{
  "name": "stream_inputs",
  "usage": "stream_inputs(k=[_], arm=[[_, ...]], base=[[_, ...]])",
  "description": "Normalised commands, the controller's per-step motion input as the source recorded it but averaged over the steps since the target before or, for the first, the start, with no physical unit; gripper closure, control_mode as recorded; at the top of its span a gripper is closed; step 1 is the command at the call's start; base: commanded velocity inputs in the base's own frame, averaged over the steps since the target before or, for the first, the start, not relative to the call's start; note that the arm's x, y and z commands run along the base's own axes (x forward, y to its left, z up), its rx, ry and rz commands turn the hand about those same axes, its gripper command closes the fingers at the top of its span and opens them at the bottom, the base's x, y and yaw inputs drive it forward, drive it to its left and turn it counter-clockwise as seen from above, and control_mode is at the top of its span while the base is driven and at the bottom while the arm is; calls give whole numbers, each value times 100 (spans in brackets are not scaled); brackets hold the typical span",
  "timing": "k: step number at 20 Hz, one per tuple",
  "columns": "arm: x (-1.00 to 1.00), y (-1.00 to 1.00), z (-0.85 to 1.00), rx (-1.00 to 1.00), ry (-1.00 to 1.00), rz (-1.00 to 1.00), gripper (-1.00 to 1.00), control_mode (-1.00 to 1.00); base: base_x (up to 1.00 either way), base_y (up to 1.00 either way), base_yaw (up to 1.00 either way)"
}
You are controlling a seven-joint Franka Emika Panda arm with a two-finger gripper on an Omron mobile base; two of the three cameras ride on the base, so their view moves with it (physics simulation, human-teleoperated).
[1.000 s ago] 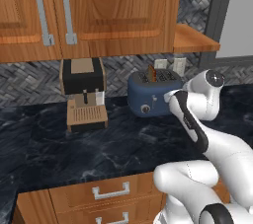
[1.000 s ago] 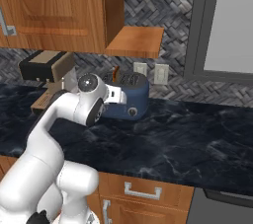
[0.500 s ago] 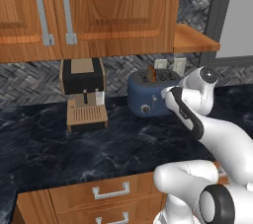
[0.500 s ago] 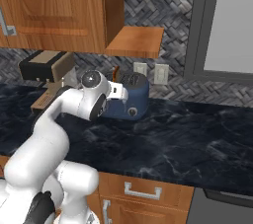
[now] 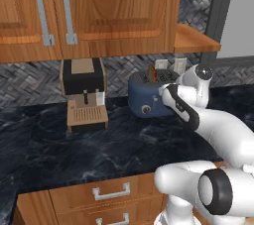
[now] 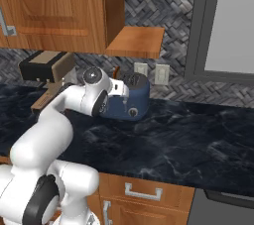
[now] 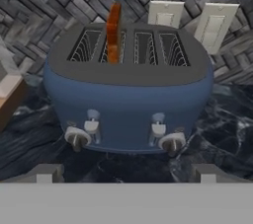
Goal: Start the toaster. Once the lever pops up, take the bread to the plate on the dining counter.
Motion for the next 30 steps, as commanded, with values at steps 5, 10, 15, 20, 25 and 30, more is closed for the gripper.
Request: stream_inputs(k=[5, 10, 15, 20, 25, 30], arm=[[25, 8, -10, 0, 0, -2, -100, -100], [23, 7, -20, 0, 0, -2, -100, -100], [16, 3, -24, 0, 0, -1, -100, -100], [8, 8, -18, 0, 1, 0, -100, -100], [7, 1, -18, 0, 3, 0, -100, -100], [3, 0, -12, 0, 1, 0, -100, -100]], base=[[0, 0, 0], [0, 0, 0], [0, 0, 0], [0, 0, 0], [0, 0, 0], [0, 0, 0]])
